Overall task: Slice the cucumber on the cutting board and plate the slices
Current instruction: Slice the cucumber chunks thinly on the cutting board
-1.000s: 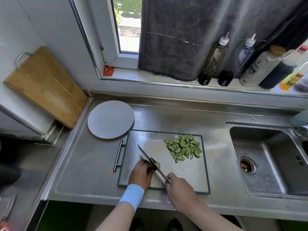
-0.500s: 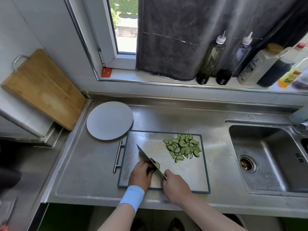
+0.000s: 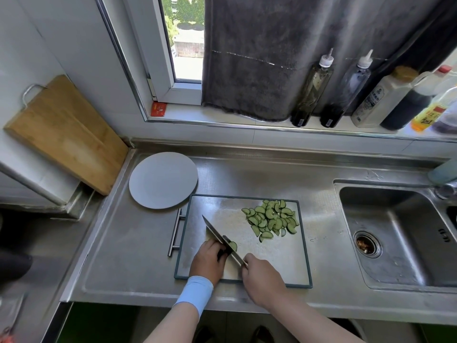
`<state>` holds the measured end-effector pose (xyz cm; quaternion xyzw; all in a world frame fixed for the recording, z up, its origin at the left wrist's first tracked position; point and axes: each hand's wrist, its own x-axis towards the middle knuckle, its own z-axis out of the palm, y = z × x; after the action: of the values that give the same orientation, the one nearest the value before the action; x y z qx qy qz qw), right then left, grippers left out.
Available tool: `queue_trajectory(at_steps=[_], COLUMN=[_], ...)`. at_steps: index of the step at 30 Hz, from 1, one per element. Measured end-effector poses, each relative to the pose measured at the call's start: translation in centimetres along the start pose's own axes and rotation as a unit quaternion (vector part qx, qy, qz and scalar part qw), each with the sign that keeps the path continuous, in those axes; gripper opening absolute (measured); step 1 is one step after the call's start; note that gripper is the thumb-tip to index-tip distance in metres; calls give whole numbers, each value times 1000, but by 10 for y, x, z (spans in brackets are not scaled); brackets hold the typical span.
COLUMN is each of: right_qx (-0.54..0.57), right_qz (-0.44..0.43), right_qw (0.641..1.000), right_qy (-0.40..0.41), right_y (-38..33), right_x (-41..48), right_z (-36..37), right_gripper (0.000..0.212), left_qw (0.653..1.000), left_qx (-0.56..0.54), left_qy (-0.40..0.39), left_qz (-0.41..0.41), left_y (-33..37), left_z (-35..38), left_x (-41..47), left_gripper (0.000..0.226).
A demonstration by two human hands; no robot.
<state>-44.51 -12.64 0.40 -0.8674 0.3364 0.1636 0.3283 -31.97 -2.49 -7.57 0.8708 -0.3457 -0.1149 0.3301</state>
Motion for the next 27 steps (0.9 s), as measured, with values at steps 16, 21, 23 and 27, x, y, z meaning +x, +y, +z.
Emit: queue_trajectory(at_steps=[16,21,23,27], right_qx=[1,14,17,20], right_qz=[-7,1,5,9], right_qw=[1000,999,999,999], right_qy=[-16,-29,-28,-27], right_y=[8,2,0,0], right_x=[-8,6,7,6], right_z=[0,4,5,4], right_gripper=[11,9,10,10], left_qw=[1000,1000,1000,1000], left_qx=[-2,10,14,11], left_qy=[0,-7,-11,-7], left_qz=[-24,-12,-3,-2], left_y=[2,2,0,0], left_z=[-2,-3,-4,-4], left_x=[-2,-5,-5,-6], left_gripper=[8,10,11,11])
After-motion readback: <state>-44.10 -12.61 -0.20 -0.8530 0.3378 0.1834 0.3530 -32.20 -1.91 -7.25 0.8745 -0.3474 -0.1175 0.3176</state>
